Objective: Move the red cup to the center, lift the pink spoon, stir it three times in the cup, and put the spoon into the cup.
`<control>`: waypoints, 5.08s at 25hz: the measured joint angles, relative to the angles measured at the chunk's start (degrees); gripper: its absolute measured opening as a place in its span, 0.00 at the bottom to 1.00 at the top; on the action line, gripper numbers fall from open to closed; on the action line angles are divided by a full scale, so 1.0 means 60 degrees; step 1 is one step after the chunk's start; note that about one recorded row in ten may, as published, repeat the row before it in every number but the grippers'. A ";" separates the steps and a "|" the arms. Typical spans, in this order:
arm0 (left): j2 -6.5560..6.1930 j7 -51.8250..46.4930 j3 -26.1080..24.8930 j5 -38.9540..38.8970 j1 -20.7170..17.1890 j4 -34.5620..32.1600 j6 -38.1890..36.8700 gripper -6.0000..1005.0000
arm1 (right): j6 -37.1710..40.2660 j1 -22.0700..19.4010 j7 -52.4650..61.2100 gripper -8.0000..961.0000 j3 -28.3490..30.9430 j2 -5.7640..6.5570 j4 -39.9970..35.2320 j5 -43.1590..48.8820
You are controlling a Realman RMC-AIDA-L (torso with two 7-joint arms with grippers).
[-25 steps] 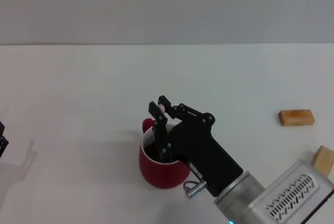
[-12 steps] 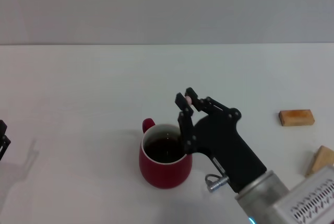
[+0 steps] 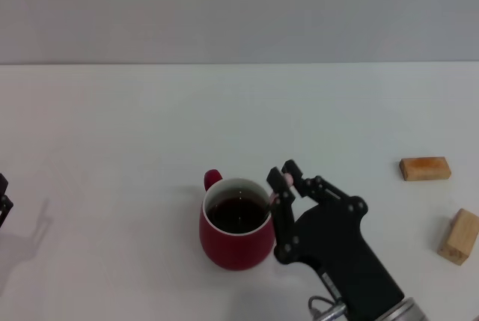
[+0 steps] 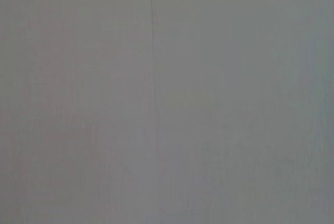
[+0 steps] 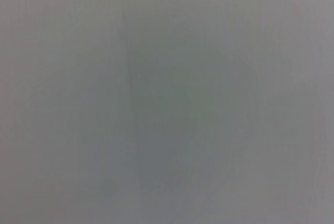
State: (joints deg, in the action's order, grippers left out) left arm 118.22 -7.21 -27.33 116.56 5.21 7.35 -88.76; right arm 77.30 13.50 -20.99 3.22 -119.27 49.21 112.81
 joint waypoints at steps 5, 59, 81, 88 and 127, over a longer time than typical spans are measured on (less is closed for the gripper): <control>-0.0001 0.0000 -0.0001 0.0008 -0.0007 -0.0007 -0.0004 0.86 | -0.0230 0.0130 -0.0004 0.04 -0.0157 -0.0061 0.0099 0.0049; -0.0001 0.0000 -0.0058 -0.0003 -0.0015 -0.0011 -0.0027 0.86 | -0.2496 0.1705 0.0205 0.04 0.1230 -0.0098 -0.0255 0.0557; 0.0015 0.0000 -0.0044 -0.0003 -0.0048 -0.0010 -0.0027 0.86 | -0.2035 0.0532 0.0160 0.04 0.0722 -0.0080 -0.0022 0.0637; 0.0014 0.0000 -0.0018 -0.0002 -0.0049 -0.0010 -0.0049 0.86 | -0.2535 0.1275 0.0755 0.04 0.0714 -0.0086 -0.0237 0.0591; -0.0017 -0.0167 -0.0073 -0.0004 -0.0101 0.0090 -0.0150 0.86 | 0.2007 -0.2134 0.0305 0.71 0.1934 -0.0002 -0.1069 -0.0473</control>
State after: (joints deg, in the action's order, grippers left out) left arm 118.11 -8.21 -27.77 116.54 4.60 7.90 -89.66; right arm 89.34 0.70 -19.17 14.82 -119.28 42.80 109.98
